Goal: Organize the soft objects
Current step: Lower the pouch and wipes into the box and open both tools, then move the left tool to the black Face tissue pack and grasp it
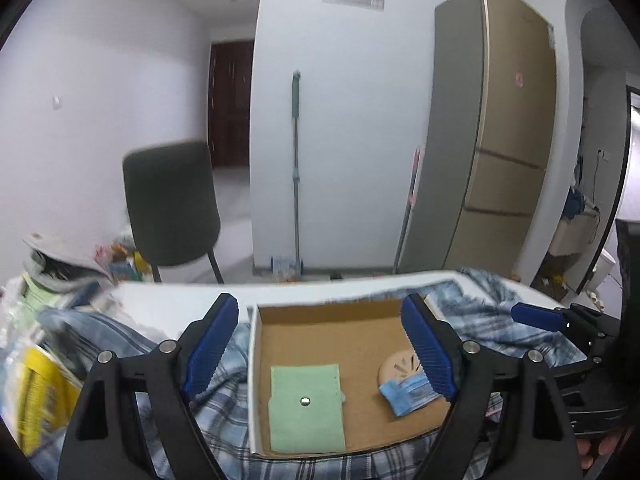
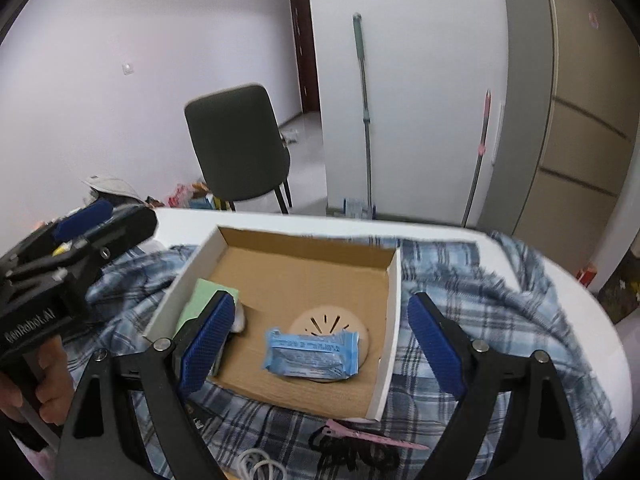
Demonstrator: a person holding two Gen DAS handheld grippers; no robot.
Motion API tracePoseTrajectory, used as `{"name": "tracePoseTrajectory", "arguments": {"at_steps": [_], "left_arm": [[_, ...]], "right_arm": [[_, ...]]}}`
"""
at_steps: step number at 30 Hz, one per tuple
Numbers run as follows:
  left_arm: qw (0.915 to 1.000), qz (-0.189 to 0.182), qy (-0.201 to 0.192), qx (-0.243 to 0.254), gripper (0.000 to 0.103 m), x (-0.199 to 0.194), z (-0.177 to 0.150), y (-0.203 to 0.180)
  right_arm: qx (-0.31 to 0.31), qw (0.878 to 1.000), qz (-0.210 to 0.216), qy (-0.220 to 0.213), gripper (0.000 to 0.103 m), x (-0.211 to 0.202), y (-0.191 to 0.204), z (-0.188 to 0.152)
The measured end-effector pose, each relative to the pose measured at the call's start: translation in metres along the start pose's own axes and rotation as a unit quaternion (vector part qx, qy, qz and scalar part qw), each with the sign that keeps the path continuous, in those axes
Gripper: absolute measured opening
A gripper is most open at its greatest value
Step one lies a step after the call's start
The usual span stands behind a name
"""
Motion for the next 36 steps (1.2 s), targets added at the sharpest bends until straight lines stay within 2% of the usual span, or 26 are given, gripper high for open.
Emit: {"name": "tracePoseTrajectory", "arguments": {"at_steps": [8, 15, 17, 19, 24, 36], "left_arm": [[0.9972, -0.005, -0.069, 0.028, 0.086, -0.079, 0.016, -0.031], [0.9942, -0.014, -0.094, 0.05, 0.093, -0.114, -0.004, -0.048], [0.9932, -0.009, -0.099, 0.061, 0.102, -0.118, -0.013, -0.052], [0.9927, -0.01, -0.101, 0.066, 0.103, -0.121, -0.022, -0.055], [0.9944, -0.016, -0.092, 0.049, 0.103, -0.122, -0.046, -0.049], [0.9996, -0.008, -0.015, 0.024, 0.103, -0.075, -0.089, -0.025]], "right_arm": [[-0.001, 0.999, -0.006, -0.052, 0.088, -0.059, -0.01, 0.0], [0.018, 0.998, -0.014, -0.065, 0.088, -0.08, -0.021, -0.017], [0.022, 0.998, -0.015, -0.06, 0.088, -0.08, -0.024, -0.024], [0.026, 0.998, -0.011, -0.053, 0.088, -0.08, -0.027, -0.031], [0.034, 0.999, -0.009, -0.04, 0.088, -0.071, -0.032, -0.045], [0.034, 0.999, -0.013, 0.004, 0.088, -0.035, -0.034, -0.069]]}}
Point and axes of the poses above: each gripper's, at about its wrist camera, not at the fingertips, and x roughly the way its jaws point, y to its left, z to its top, the point moved 2 cm from there along x, roughly the way its jaws point, and after that the axes turned 14 degrees about -z, right-handed, at the moved point
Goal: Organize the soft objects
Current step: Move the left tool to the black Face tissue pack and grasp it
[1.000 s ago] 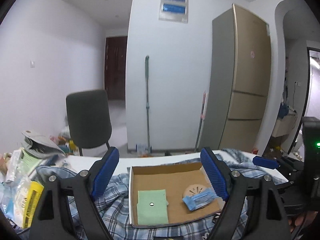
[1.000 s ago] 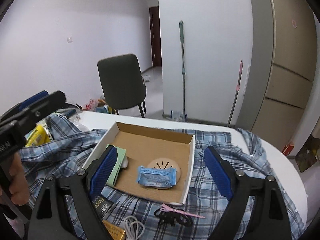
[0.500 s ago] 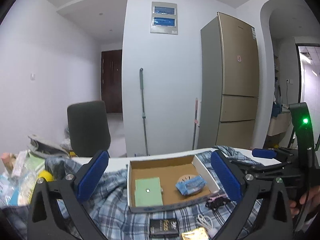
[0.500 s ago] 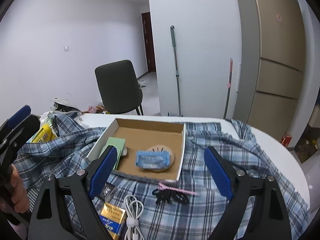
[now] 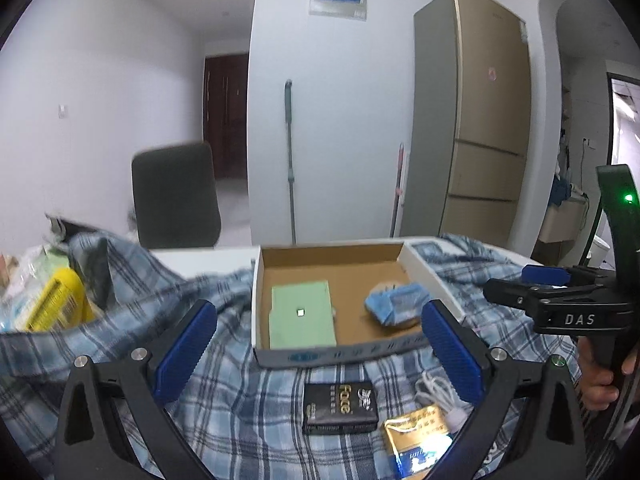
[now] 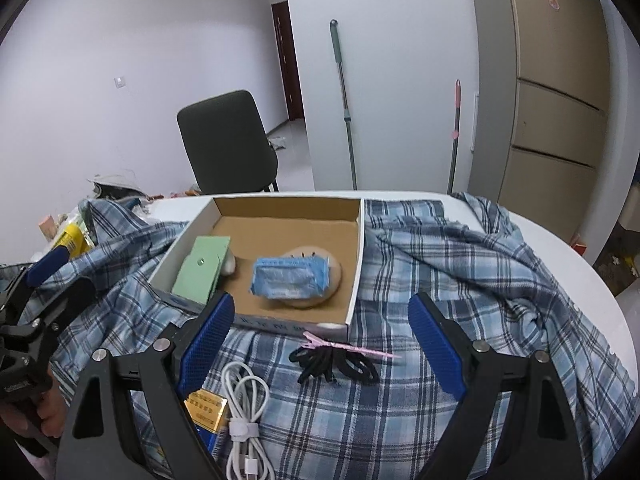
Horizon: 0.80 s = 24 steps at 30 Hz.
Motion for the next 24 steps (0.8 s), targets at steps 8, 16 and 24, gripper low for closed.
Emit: {"name": "tracePoseTrajectory", "arguments": {"at_steps": [8, 16, 24], "left_arm": [[0.9933, -0.019, 0.109, -0.035, 0.1, 0.041, -0.025, 0.01], [0.9793, -0.052, 0.192, -0.038, 0.082, 0.069, -0.049, 0.005], [0.9713, -0.075, 0.221, -0.044, 0.071, 0.078, -0.058, 0.003]], "right_arm": [[-0.013, 1.0, -0.005, 0.024, 0.088, 0.017, 0.005, -0.011], [-0.014, 0.999, -0.005, 0.029, 0.088, 0.021, 0.002, -0.013], [-0.012, 0.999, 0.0, 0.038, 0.088, 0.026, -0.001, -0.016]]}}
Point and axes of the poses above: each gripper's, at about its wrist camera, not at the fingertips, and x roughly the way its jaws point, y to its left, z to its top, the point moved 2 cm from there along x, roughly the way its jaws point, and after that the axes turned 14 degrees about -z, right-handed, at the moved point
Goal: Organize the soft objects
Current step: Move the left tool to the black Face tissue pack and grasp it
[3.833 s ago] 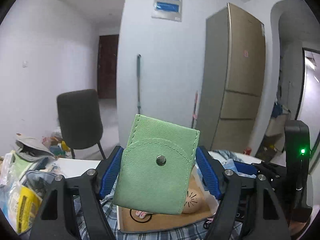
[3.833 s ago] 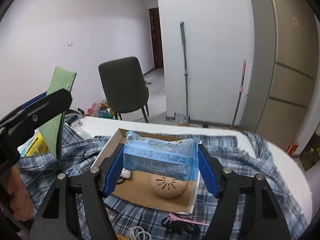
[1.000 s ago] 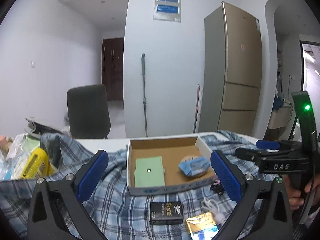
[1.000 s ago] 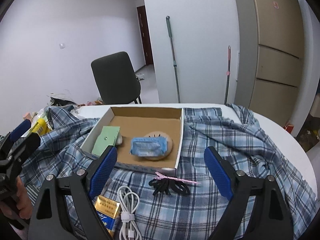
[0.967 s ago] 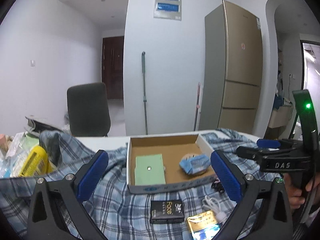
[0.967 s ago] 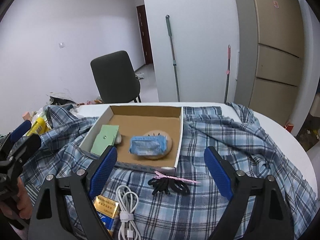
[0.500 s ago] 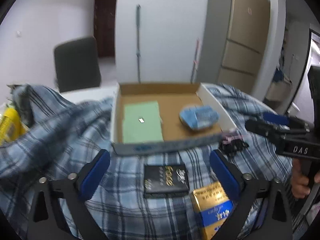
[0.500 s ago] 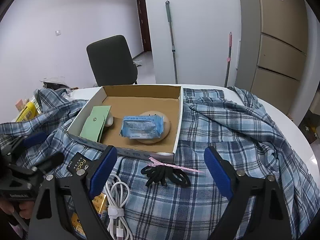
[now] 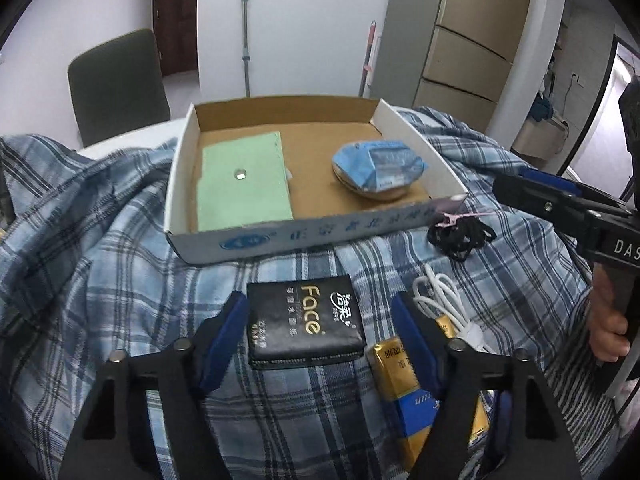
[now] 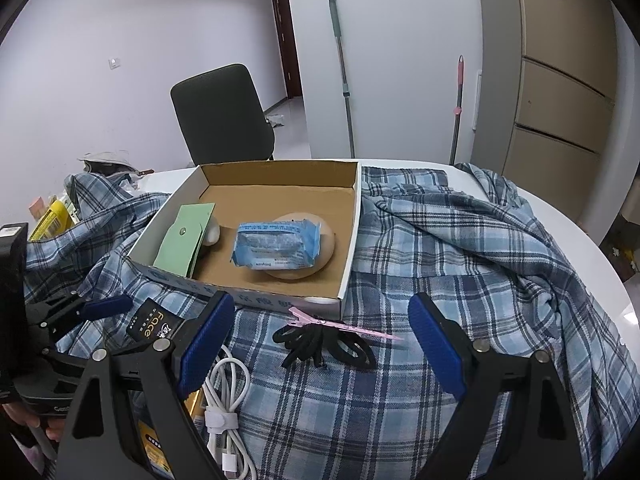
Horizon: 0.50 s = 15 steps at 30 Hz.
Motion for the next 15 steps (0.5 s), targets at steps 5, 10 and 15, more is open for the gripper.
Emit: {"name": "tracePoseTrajectory", "arguments": {"at_steps": [5, 10, 15], "left_arm": [[0.9999, -0.003, 0.013, -0.01, 0.071, 0.0067, -0.0013, 0.0037], [0.9999, 0.006, 0.007, -0.01, 0.071, 0.0046, -0.0014, 0.0044], [0.9998, 0.008, 0.015, -0.009, 0.071, 0.0073, -0.0018, 0.005]], "right_arm": [[0.001, 1.0, 0.004, 0.004, 0.088, 0.0016, -0.0007, -0.001], [-0.002, 1.0, 0.006, 0.003, 0.088, 0.0006, 0.0003, -0.0016], [-0.004, 1.0, 0.005, 0.005, 0.088, 0.001, 0.002, -0.0027]]}}
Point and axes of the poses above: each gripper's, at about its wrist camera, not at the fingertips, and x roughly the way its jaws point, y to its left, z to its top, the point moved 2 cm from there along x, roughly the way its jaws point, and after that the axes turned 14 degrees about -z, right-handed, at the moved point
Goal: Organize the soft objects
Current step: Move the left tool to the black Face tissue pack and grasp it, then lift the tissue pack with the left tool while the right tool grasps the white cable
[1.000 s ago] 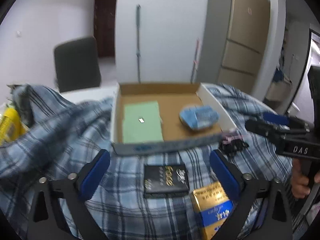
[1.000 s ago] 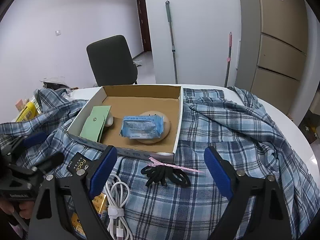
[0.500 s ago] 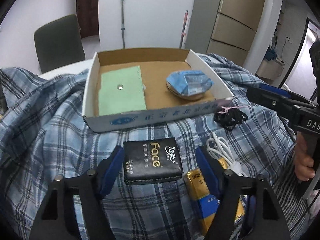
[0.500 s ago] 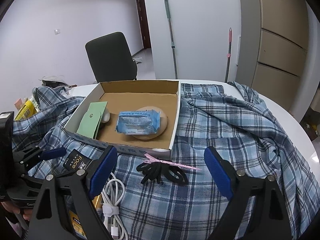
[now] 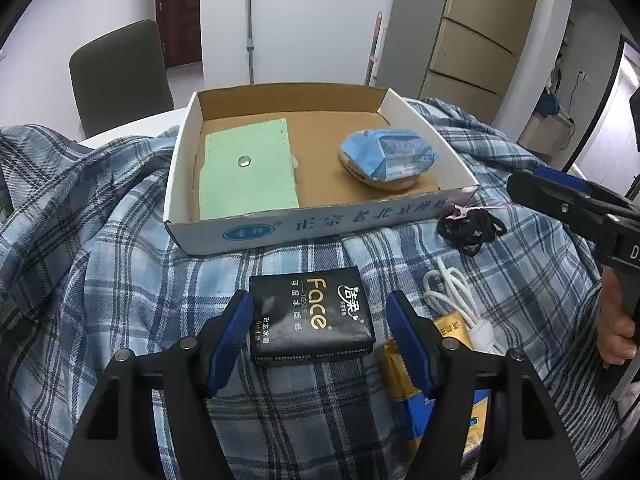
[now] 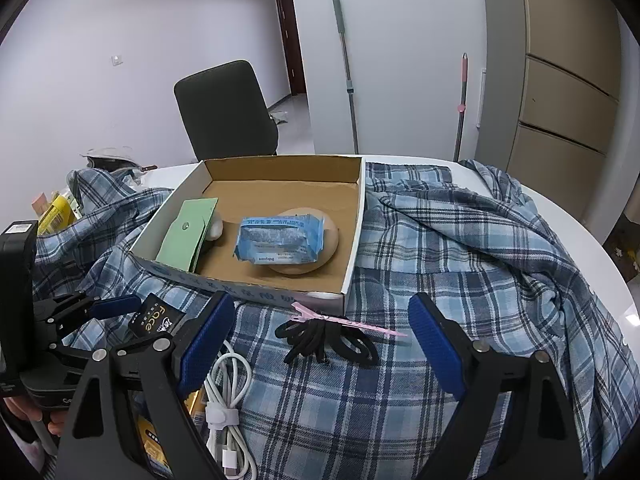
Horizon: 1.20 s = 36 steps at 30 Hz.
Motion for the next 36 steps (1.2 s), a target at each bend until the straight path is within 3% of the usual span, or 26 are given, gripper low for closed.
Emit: {"name": "tracePoseTrajectory", "arguments": {"at_steps": [17, 23, 29, 36], "left_arm": [[0.9992, 0.013, 0.032, -0.018, 0.071, 0.014, -0.002, 0.008], [0.9993, 0.018, 0.03, -0.012, 0.066, 0.014, -0.002, 0.006], [0.9983, 0.018, -0.051, 0.021, 0.066, -0.015, -0.001, -0.007], [0.9835, 0.006, -0.176, 0.041, 0.066, -0.061, -0.003, -0.014]], "right_arm": [[-0.004, 1.0, 0.0, 0.004, 0.088, 0.003, 0.0, -0.001], [-0.006, 1.0, 0.002, 0.004, 0.088, 0.002, 0.001, -0.002], [-0.016, 1.0, 0.025, 0.008, 0.087, -0.007, 0.007, 0.0], [-0.057, 0.997, 0.045, 0.04, 0.063, -0.02, 0.028, -0.01]]}}
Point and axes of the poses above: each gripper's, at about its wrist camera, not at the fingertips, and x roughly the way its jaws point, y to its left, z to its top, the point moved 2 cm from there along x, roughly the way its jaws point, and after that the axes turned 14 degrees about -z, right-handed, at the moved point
